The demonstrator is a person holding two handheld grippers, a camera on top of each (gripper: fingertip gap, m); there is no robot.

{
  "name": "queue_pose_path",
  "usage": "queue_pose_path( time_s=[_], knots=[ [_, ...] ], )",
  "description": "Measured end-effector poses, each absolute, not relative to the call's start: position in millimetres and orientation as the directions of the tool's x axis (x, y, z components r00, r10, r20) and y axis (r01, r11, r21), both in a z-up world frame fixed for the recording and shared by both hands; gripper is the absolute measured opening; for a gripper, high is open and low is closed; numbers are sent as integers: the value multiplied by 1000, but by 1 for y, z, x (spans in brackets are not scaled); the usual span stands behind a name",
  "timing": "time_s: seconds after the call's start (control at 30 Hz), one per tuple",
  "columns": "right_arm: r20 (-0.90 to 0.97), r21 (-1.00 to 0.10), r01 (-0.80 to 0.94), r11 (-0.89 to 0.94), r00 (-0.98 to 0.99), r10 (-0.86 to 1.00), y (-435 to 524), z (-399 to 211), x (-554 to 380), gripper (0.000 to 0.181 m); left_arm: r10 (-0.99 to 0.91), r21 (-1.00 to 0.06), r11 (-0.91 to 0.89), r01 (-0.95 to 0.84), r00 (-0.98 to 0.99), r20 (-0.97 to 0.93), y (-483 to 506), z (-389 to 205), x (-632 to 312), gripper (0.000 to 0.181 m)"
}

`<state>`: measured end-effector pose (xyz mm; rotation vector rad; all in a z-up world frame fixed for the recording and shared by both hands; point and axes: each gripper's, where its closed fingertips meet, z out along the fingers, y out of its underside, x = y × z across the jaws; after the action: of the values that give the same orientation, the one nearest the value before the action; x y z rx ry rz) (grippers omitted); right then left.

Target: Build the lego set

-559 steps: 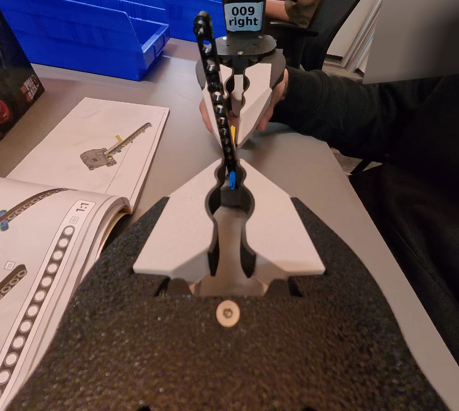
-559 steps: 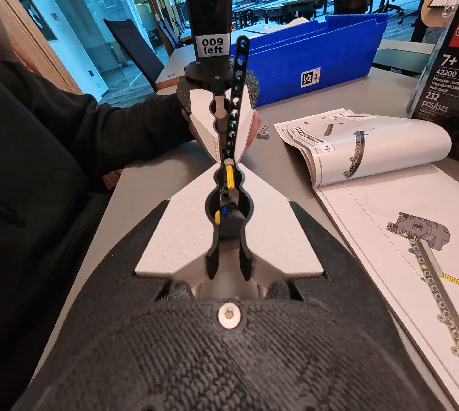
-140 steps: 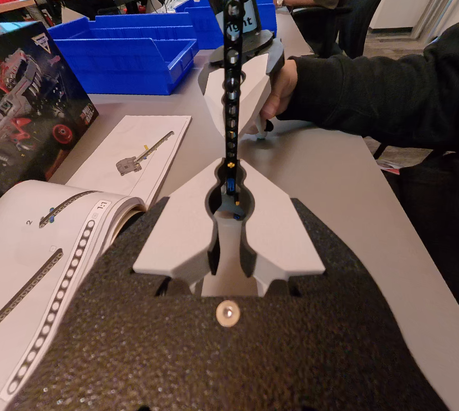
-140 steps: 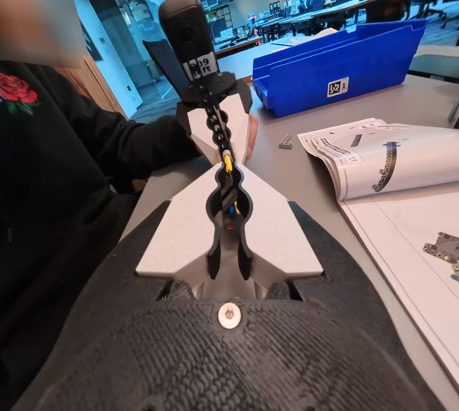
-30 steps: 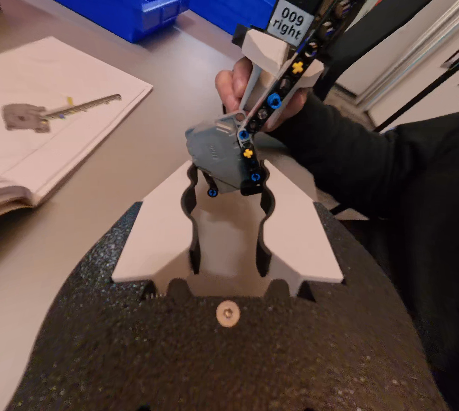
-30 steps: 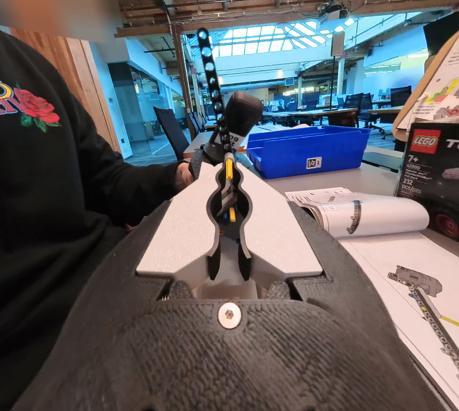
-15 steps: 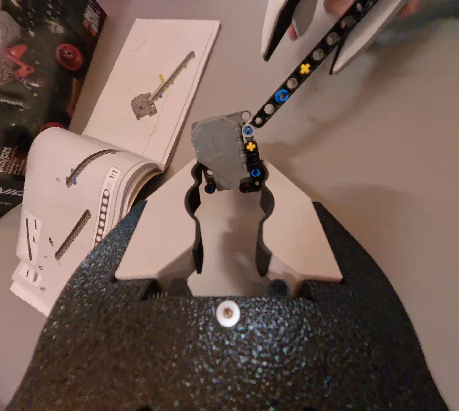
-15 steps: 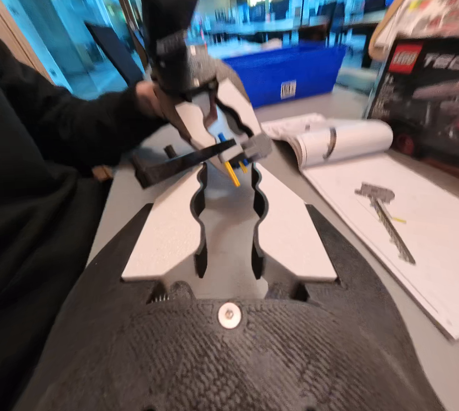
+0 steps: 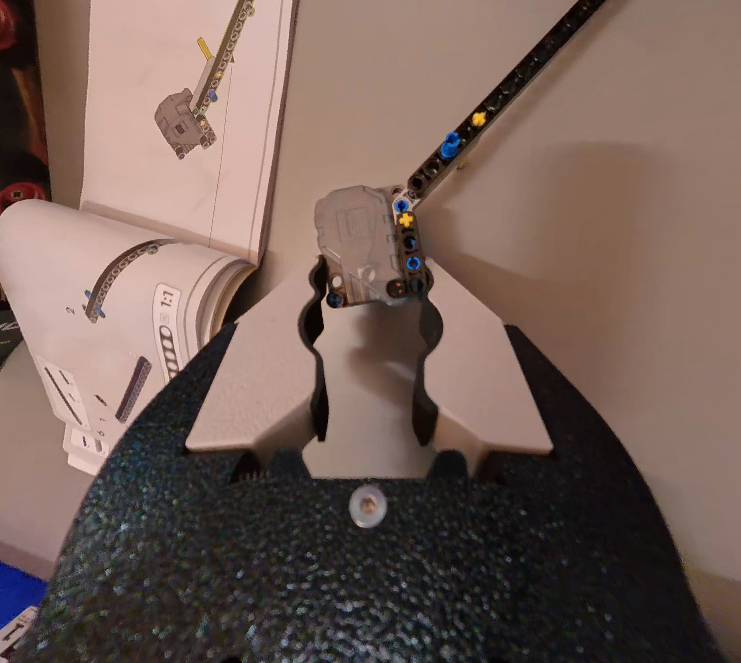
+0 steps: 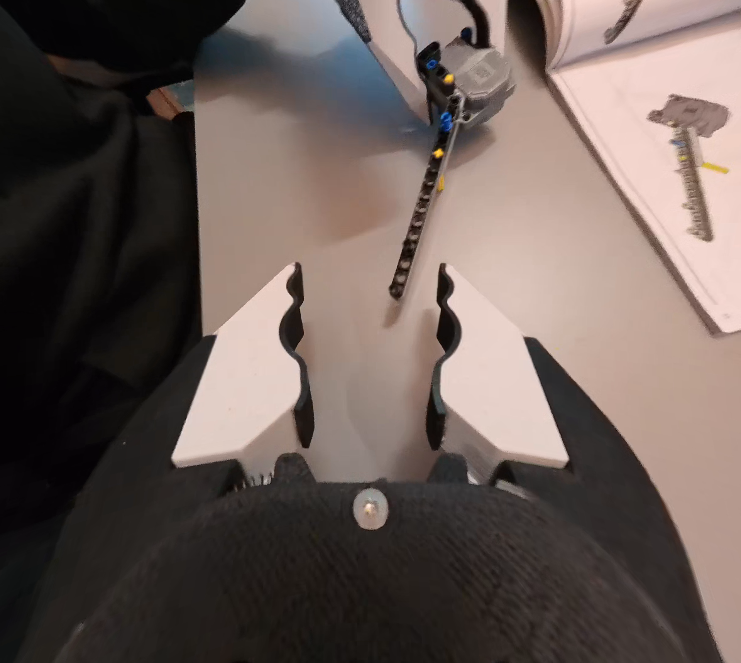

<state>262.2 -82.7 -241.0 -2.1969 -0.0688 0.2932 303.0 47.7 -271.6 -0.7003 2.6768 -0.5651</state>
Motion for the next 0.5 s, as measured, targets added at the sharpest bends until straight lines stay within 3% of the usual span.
queue_pose_path(
  time_s=[0.03,0.17,0.27,0.37,0.5],
  knots=[
    [-159,-812,-57,-581,979,125,-80,-238,268,65,-519,-447,803,-394,-831,-200,46,-272,304,43],
    [-53,-830,-38,-556,999,11,-62,-235,291,52,-512,-455,802,-387,-837,-193,41,-275,306,43],
    [-19,-831,-2,-557,1000,24,-49,-237,290,43,-517,-488,788,-375,-834,-193,39,-276,308,43],
    [-50,-832,-22,-554,998,35,-42,-241,287,32,-515,-537,766,-353,-837,-185,35,-277,309,43],
    [-106,-832,-62,-552,993,49,-42,-243,284,31,-532,-601,712,-363,-838,-124,31,-278,310,43]
  ],
)
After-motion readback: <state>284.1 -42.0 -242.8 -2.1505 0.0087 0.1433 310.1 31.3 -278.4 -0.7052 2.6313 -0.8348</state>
